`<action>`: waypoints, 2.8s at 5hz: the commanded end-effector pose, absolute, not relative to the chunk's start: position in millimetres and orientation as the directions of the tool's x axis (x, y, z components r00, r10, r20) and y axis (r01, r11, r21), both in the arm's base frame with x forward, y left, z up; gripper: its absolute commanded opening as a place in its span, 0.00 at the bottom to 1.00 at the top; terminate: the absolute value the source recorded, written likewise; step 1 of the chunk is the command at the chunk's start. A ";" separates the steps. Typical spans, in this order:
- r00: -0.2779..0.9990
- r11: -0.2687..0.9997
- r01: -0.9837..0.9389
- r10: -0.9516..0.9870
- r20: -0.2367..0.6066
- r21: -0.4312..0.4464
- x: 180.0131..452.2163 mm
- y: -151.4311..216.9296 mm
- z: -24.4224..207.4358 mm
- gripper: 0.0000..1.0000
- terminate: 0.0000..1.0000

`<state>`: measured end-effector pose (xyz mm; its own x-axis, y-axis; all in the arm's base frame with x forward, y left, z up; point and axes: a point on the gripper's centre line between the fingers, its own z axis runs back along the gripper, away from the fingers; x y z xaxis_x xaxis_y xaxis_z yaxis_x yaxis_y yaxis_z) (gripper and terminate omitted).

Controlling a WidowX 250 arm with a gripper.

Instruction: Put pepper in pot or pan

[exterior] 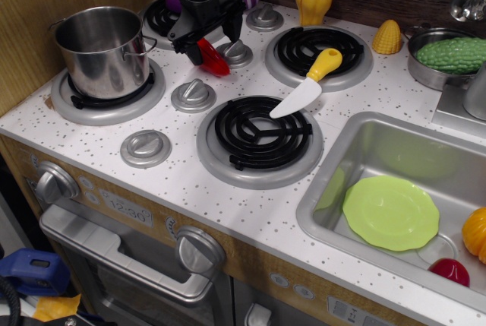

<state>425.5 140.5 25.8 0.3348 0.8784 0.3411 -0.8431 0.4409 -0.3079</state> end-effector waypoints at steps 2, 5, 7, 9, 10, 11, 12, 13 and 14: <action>0.318 0.426 -0.824 0.893 0.318 -0.373 428.4 149.4 13.9 1.00 0.00; 0.291 0.427 -0.840 0.875 0.388 -0.333 426.5 149.1 40.8 0.00 0.00; 0.306 0.485 -0.842 0.791 0.530 -0.237 417.4 152.8 95.9 0.00 0.00; 0.313 0.486 -0.862 0.735 0.601 -0.146 412.0 153.2 139.5 0.00 0.00; 0.327 0.506 -0.855 0.692 0.643 -0.110 401.2 165.5 153.2 0.00 0.00; 0.337 0.506 -0.860 0.663 0.669 -0.067 388.0 174.4 168.7 0.00 0.00; 0.332 0.495 -0.867 0.645 0.689 -0.046 370.9 185.8 178.3 0.00 0.00; 0.319 0.486 -0.872 0.639 0.700 -0.046 353.8 198.2 171.8 0.00 0.00; 0.328 0.493 -0.868 0.654 0.682 -0.056 339.5 211.4 157.9 0.00 0.00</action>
